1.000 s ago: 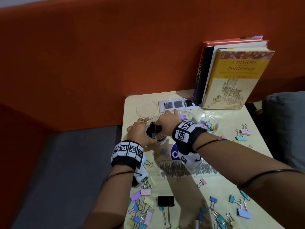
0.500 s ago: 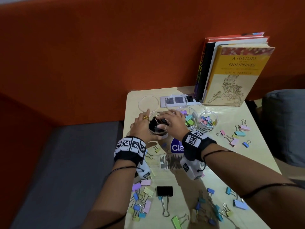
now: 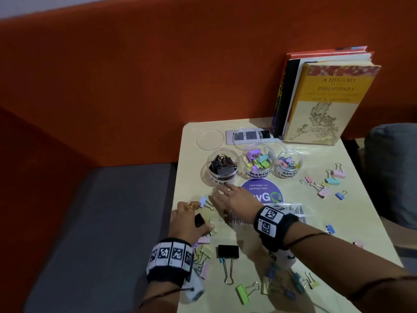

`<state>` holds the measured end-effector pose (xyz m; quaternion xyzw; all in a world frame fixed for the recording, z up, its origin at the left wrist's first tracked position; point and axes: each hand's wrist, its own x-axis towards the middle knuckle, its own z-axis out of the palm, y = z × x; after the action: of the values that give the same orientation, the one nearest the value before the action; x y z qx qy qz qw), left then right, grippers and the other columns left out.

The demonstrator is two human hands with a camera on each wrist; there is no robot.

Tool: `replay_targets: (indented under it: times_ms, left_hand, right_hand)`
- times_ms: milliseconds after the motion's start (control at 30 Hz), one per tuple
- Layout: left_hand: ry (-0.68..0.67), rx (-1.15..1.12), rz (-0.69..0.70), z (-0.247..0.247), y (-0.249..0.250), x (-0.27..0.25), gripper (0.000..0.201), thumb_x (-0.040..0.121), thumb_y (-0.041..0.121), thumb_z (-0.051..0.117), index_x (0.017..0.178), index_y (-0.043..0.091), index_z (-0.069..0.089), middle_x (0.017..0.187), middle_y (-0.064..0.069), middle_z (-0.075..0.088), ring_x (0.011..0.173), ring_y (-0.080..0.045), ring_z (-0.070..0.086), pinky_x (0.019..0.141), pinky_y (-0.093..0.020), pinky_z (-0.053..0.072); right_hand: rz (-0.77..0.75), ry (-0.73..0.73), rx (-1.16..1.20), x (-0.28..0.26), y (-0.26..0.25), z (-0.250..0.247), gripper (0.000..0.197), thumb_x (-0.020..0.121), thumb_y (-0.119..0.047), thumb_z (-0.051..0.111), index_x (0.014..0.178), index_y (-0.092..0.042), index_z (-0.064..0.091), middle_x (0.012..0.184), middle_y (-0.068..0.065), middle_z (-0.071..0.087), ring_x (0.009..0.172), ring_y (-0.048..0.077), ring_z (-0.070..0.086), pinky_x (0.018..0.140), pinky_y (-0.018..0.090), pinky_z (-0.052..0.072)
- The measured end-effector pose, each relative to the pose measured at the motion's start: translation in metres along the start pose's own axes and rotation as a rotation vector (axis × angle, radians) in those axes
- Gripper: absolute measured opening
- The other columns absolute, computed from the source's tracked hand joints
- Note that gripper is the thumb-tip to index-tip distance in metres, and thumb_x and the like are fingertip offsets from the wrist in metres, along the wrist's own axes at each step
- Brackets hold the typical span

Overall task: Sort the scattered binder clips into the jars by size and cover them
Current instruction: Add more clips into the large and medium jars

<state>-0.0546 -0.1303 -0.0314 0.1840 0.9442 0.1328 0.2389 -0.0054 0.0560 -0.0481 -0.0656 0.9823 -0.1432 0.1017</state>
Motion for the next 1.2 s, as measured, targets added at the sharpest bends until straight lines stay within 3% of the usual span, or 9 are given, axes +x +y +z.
replay_targets:
  times_ms: [67, 267, 533, 767, 900, 967, 1000, 1100, 1200]
  left_hand:
    - [0.004, 0.018, -0.011, 0.005, 0.0, -0.002, 0.065, 0.071, 0.046, 0.075, 0.127, 0.022, 0.052, 0.128, -0.002, 0.035, 0.119, -0.025, 0.041, 0.105, -0.033, 0.038]
    - [-0.013, -0.082, -0.042, 0.009, -0.002, -0.002, 0.05, 0.077, 0.028, 0.075, 0.122, 0.018, 0.056, 0.131, -0.007, 0.045, 0.119, -0.027, 0.047, 0.104, -0.036, 0.04]
    - [0.099, -0.189, 0.021, 0.004, 0.009, -0.004, 0.037, 0.08, 0.018, 0.071, 0.115, 0.017, 0.059, 0.123, -0.008, 0.055, 0.116, -0.025, 0.048, 0.101, -0.035, 0.042]
    - [0.219, -0.179, 0.227, -0.035, 0.053, 0.012, 0.039, 0.091, 0.017, 0.057, 0.129, 0.012, 0.053, 0.126, -0.01, 0.052, 0.121, -0.025, 0.039, 0.1, -0.023, 0.03]
    - [0.28, -0.173, 0.343, -0.05, 0.081, 0.032, 0.046, 0.091, 0.003, 0.055, 0.135, 0.015, 0.048, 0.13, -0.007, 0.051, 0.123, -0.022, 0.036, 0.098, -0.011, 0.02]
    - [0.305, -0.175, 0.373, -0.053, 0.094, 0.044, 0.047, 0.089, -0.002, 0.055, 0.133, 0.014, 0.049, 0.129, -0.007, 0.053, 0.122, -0.022, 0.037, 0.095, -0.006, 0.018]
    - [0.306, -0.175, 0.378, -0.053, 0.1, 0.049, 0.046, 0.089, 0.001, 0.056, 0.133, 0.015, 0.05, 0.129, -0.006, 0.055, 0.121, -0.022, 0.038, 0.096, -0.008, 0.022]
    - [0.316, -0.087, 0.363, -0.051, 0.112, 0.065, 0.042, 0.089, 0.018, 0.06, 0.13, 0.021, 0.053, 0.125, -0.004, 0.059, 0.117, -0.024, 0.044, 0.099, -0.029, 0.034]
    - [0.3, 0.056, 0.337, -0.043, 0.118, 0.077, 0.04, 0.089, 0.03, 0.059, 0.128, 0.025, 0.054, 0.124, -0.003, 0.061, 0.115, -0.025, 0.048, 0.095, -0.035, 0.035]
  right_hand:
    - [0.025, -0.047, -0.04, 0.0, -0.004, -0.002, 0.055, 0.089, -0.003, 0.045, 0.139, -0.018, 0.029, 0.15, 0.007, 0.027, 0.136, 0.028, 0.026, 0.102, 0.044, 0.037]
    - [0.095, 0.046, 0.073, -0.004, 0.0, 0.006, 0.041, 0.085, 0.007, 0.043, 0.123, -0.006, 0.052, 0.125, 0.013, 0.053, 0.115, 0.029, 0.043, 0.096, 0.036, 0.038]
    - [0.23, 0.012, 0.191, -0.004, 0.0, -0.007, 0.04, 0.079, 0.012, 0.041, 0.114, -0.003, 0.053, 0.118, 0.018, 0.051, 0.113, 0.032, 0.043, 0.09, 0.032, 0.035]
    - [0.308, 0.155, 0.363, -0.013, 0.008, -0.009, 0.035, 0.076, 0.014, 0.043, 0.105, 0.001, 0.059, 0.106, 0.023, 0.061, 0.101, 0.034, 0.054, 0.079, 0.033, 0.038]
    - [0.338, 0.325, 0.508, -0.023, 0.016, -0.004, 0.026, 0.07, 0.017, 0.05, 0.084, 0.001, 0.064, 0.086, 0.02, 0.068, 0.082, 0.033, 0.061, 0.062, 0.013, 0.037]
    - [0.351, 0.387, 0.557, -0.03, 0.022, -0.002, 0.021, 0.07, 0.014, 0.055, 0.079, -0.003, 0.065, 0.08, 0.016, 0.067, 0.079, 0.031, 0.062, 0.067, 0.025, 0.047]
    - [0.358, 0.425, 0.581, -0.034, 0.025, -0.003, 0.019, 0.07, 0.012, 0.057, 0.078, -0.004, 0.064, 0.078, 0.013, 0.065, 0.077, 0.03, 0.062, 0.067, 0.032, 0.049]
    - [0.398, 0.523, 0.594, -0.047, 0.033, -0.009, 0.019, 0.07, 0.012, 0.063, 0.08, -0.003, 0.068, 0.079, 0.013, 0.067, 0.074, 0.028, 0.061, 0.067, 0.031, 0.05]
    - [0.45, 0.611, 0.641, -0.059, 0.045, -0.023, 0.012, 0.074, 0.004, 0.068, 0.085, -0.003, 0.069, 0.081, 0.005, 0.064, 0.068, 0.011, 0.057, 0.065, 0.004, 0.04]
